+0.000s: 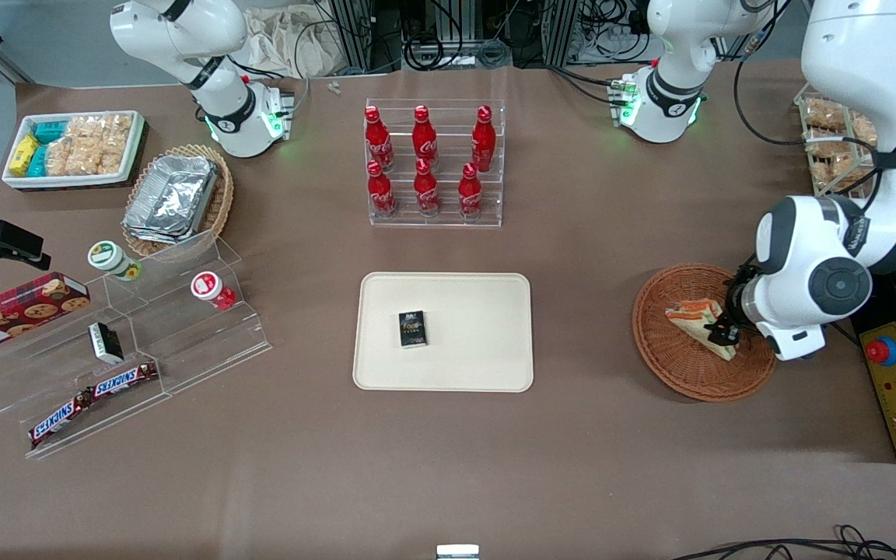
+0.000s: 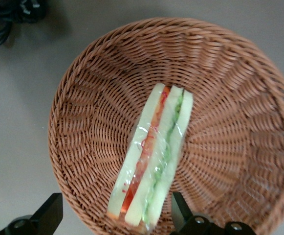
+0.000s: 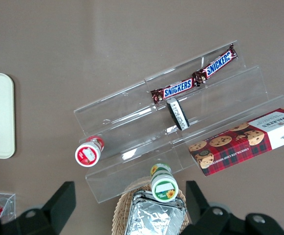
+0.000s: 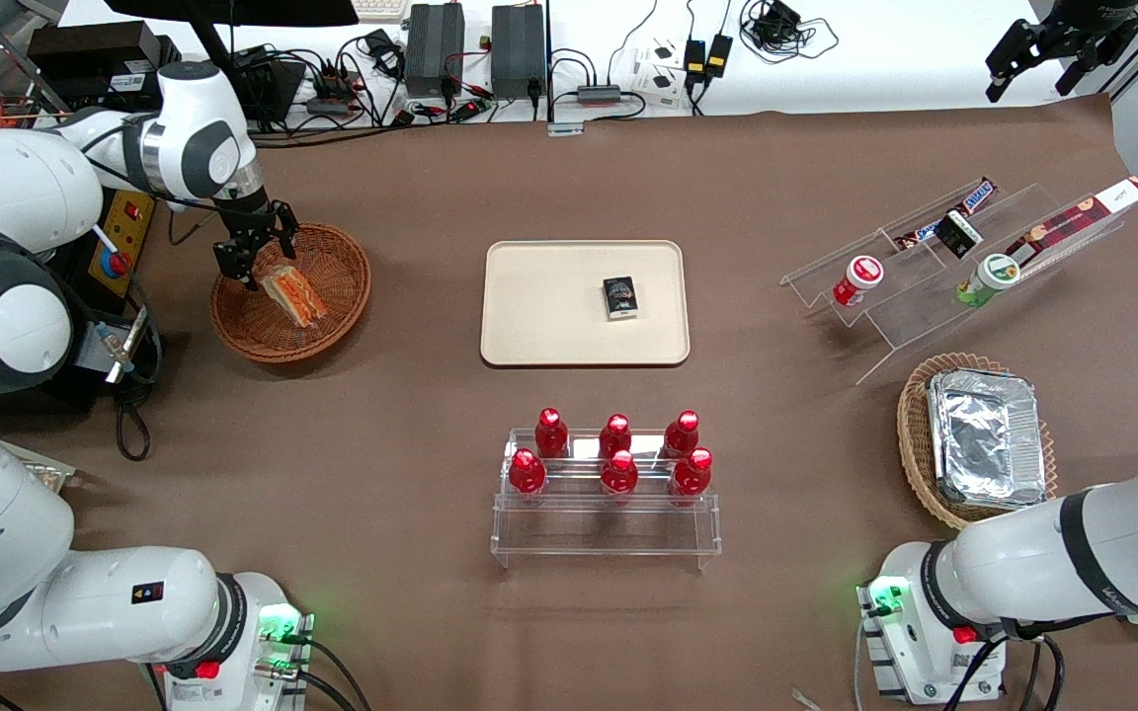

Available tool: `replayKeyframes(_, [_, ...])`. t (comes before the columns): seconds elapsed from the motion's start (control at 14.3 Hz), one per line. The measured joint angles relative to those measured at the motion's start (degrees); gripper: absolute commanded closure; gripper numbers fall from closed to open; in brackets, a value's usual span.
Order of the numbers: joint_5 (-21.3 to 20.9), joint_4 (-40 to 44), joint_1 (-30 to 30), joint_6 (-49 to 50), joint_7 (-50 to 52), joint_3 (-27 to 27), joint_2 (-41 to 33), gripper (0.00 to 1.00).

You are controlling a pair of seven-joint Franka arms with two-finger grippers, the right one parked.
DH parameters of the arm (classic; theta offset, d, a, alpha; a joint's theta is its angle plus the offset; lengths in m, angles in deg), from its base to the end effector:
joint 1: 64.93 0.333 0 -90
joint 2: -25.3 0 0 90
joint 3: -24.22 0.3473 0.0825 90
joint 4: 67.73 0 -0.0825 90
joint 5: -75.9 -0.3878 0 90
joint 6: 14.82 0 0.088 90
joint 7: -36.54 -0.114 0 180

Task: Place sandwich from basket to tray
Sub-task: 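Lower the open left gripper over the sandwich in the wicker basket, then close the left gripper on the end of the wrapped sandwich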

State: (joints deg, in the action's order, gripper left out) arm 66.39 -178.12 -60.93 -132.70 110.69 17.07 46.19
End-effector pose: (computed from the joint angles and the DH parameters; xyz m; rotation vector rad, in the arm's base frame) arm 0.6063 -0.0198 0.3047 -2.4538 -1.5858 0.1780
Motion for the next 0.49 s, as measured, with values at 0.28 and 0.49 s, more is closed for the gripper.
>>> replayKeyframes(0.28, [-0.14,0.0,-0.01,-1.1,2.4,0.0,1.73,0.0])
replayKeyframes(0.49, [-0.14,0.0,-0.01,-1.62,2.77,0.0,2.66,0.37])
